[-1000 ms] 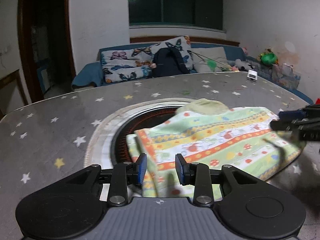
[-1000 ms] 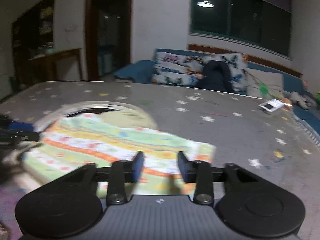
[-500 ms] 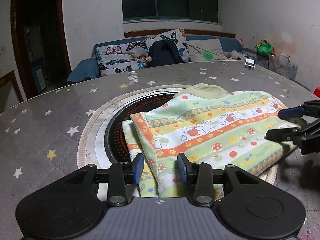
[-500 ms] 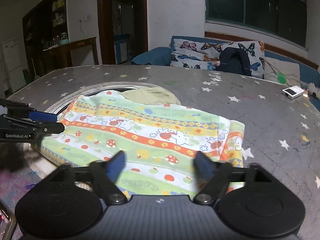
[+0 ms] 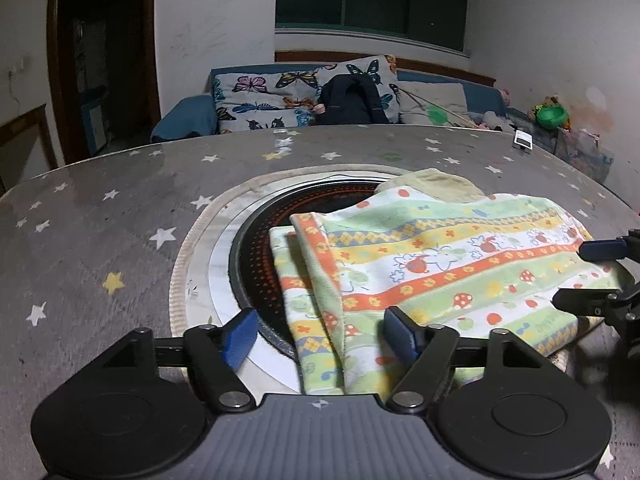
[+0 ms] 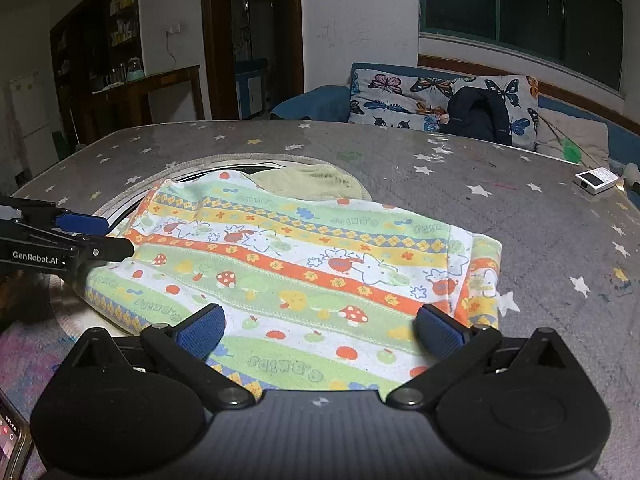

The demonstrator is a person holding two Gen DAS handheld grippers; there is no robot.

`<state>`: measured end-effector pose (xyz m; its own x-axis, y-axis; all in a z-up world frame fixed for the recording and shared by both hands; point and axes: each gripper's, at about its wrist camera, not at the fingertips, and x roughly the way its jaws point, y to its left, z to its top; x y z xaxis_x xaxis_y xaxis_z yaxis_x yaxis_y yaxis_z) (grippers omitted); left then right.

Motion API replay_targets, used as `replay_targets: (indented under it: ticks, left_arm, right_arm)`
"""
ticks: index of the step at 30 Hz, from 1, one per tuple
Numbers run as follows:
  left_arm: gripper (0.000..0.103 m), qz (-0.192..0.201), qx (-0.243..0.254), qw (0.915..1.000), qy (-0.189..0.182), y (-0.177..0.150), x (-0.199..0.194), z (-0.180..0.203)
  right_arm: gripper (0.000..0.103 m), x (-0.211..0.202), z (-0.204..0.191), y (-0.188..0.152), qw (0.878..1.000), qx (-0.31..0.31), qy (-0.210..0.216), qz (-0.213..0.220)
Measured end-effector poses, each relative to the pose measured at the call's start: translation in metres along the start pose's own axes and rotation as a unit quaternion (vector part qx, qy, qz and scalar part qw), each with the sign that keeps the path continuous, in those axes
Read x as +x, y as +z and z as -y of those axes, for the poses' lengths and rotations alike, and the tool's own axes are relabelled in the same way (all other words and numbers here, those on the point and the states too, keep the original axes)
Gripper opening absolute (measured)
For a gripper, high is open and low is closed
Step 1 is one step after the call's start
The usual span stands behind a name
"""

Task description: Fold clothes

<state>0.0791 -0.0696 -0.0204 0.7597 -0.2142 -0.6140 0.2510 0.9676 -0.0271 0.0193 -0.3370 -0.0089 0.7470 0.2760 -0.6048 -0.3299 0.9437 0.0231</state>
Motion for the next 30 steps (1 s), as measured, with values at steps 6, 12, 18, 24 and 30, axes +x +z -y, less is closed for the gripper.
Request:
replay_targets:
  ticks: [6, 12, 18, 24, 30]
  left_arm:
    - [0.08, -0.001, -0.002, 1.0, 0.005, -0.0006, 0.0008, -0.0009]
    - [0.081, -0.001, -0.002, 1.0, 0.003, -0.0005, 0.0008, -0.0008]
    - [0.082, -0.001, -0.002, 1.0, 0.003, -0.0005, 0.0013, 0.0001]
    - [0.083, -0.001, -0.001, 1.0, 0.001, -0.001, 0.0015, 0.0013]
    - [0.083, -0.002, -0.001, 1.0, 0.001, -0.0007, 0.0017, 0.0019]
  right_arm:
    - [0.103, 0.0009, -0.0001, -0.0001, 1.0, -0.001, -0.001, -0.001]
    - [0.103, 0.0007, 0.0011, 0.0001, 1.0, -0.001, 0.0, -0.001]
    - [0.103, 0.0012, 0.0012, 0.0, 1.0, -0.001, 0.0, -0.001]
    - [0.103, 0.0016, 0.0007, -0.0001, 1.0, -0.001, -0.001, -0.001]
    - [0.103, 0.0013, 0.0007, -0.0001, 1.0, -0.001, -0.001, -0.001]
